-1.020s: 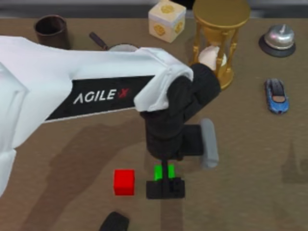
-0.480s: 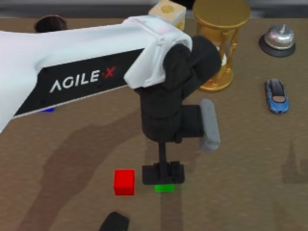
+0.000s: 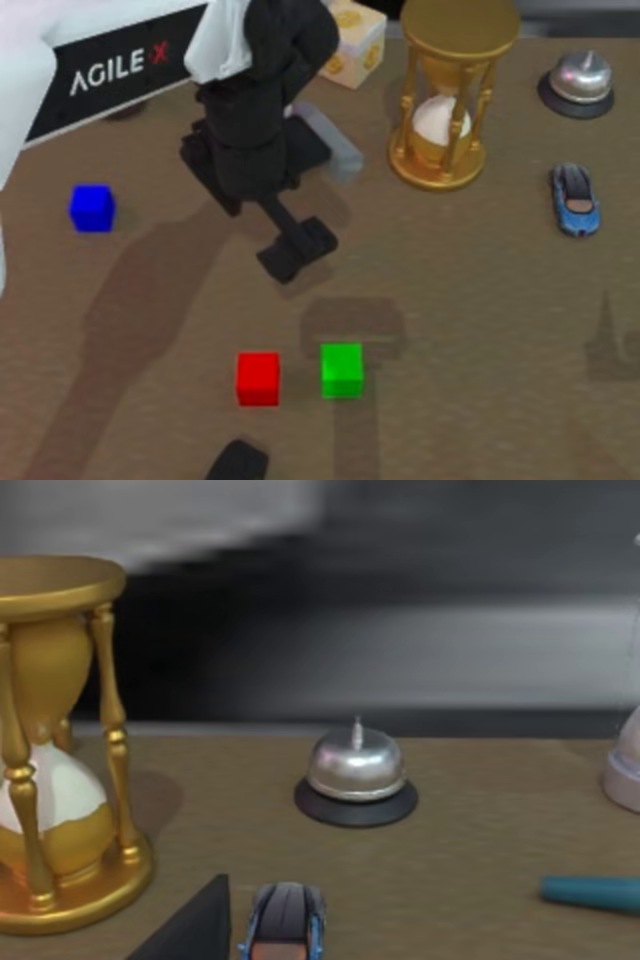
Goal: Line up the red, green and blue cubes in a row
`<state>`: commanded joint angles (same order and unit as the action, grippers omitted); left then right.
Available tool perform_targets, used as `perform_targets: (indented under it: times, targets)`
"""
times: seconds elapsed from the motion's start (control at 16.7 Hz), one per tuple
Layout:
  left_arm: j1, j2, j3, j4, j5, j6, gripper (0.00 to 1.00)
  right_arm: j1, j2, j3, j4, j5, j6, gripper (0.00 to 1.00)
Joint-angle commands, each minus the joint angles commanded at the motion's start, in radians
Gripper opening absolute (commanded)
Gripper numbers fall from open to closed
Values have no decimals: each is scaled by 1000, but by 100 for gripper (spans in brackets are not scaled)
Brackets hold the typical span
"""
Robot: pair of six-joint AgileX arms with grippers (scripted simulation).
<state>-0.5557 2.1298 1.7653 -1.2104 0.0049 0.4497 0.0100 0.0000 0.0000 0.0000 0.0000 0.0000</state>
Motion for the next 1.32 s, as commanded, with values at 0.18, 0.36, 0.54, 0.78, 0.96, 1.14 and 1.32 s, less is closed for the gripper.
perform_targets:
  times: [0.18,0.36,0.54,0.78,0.96,1.14,1.32]
  targets:
    - [203,85,105,-39,-1,-215,100,0,0,0,0,0,0,100]
    - [385,151,200,-66,-2,-403,100,0,0,0,0,0,0,100]
    - [483,184,261,-76,-1,-500,100,0,0,0,0,0,0,100]
    - [495,188,270,-77,-1,-513,100,0,0,0,0,0,0,100]
    - [494,188,251,-59,-1,-512,100,0,0,0,0,0,0,100]
    - [496,214,177,42,0,-512,100,0,0,0,0,0,0,100]
    - [496,249,88,176,0,-511,100,0,0,0,0,0,0,100]
